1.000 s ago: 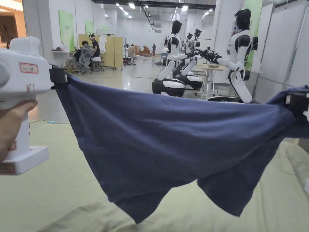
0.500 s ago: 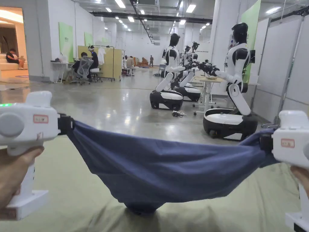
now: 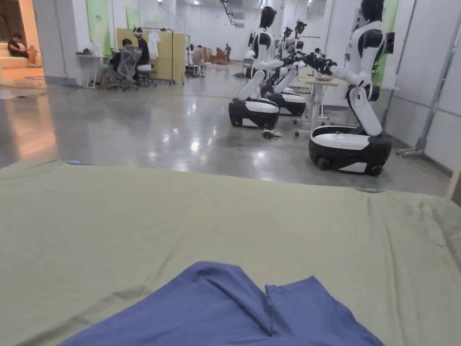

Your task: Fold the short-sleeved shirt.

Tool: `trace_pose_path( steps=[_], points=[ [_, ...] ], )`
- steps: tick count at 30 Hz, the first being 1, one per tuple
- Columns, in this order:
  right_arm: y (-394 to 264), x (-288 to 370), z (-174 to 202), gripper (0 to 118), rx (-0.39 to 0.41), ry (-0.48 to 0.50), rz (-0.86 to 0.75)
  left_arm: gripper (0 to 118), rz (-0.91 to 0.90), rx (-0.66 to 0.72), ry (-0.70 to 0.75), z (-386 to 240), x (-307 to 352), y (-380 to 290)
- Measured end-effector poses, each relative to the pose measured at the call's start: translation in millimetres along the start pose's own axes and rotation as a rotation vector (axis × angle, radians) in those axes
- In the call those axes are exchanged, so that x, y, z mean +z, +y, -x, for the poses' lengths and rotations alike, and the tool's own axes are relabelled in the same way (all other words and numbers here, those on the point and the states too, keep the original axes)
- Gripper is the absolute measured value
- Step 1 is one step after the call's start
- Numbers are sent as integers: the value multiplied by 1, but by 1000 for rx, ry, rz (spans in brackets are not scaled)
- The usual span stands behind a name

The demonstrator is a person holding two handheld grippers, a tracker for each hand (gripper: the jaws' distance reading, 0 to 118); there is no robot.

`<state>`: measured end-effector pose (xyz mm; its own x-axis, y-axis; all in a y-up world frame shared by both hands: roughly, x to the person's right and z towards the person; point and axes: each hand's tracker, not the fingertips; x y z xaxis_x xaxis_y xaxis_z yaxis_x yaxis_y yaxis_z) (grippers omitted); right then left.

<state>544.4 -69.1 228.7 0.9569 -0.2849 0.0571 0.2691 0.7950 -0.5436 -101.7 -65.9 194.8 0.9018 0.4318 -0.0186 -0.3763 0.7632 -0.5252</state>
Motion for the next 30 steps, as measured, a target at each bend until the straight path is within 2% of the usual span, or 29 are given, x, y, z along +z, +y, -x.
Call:
trace_pose_path(
  steps=[3,7,8,9,10,12,14,17,19,22,26,27,28,29,30],
  points=[
    [-36,27,-7,9,-61,-25,33,5,55,13,33,12,15,-28],
    [-68,44,-5,10,-5,-61,80,5,137,34,48,21,13,-53],
    [-75,44,-4,20,3,-67,80,5,150,43,43,23,11,-59],
    [-77,42,-5,41,4,-83,109,6,140,38,45,25,9,-60],
    [-80,41,-8,67,-1,-120,142,21,136,39,64,28,8,-62],
    [-82,49,-13,71,-25,-105,116,57,120,43,88,29,14,-62],
    [-75,63,-17,73,-39,-114,62,60,55,-42,106,15,32,-53],
    [-52,89,-10,74,47,-108,-65,60,-78,-238,202,-5,59,-34],
    [-34,102,7,74,128,-79,-157,60,-173,-323,190,-31,77,-20],
    [-12,113,39,75,229,-32,-252,60,-280,-376,184,-69,99,-9],
    [4,110,80,73,265,41,-296,58,-366,-412,147,-111,115,-1],
    [5,108,86,69,271,75,-304,54,-383,-432,130,-119,117,-1],
    [6,105,92,55,282,86,-310,37,-389,-449,144,-125,117,-3],
    [7,102,99,38,296,83,-307,14,-395,-451,150,-131,118,-6],
    [7,99,105,18,322,86,-308,9,-411,-454,186,-134,119,-7]
  ],
)
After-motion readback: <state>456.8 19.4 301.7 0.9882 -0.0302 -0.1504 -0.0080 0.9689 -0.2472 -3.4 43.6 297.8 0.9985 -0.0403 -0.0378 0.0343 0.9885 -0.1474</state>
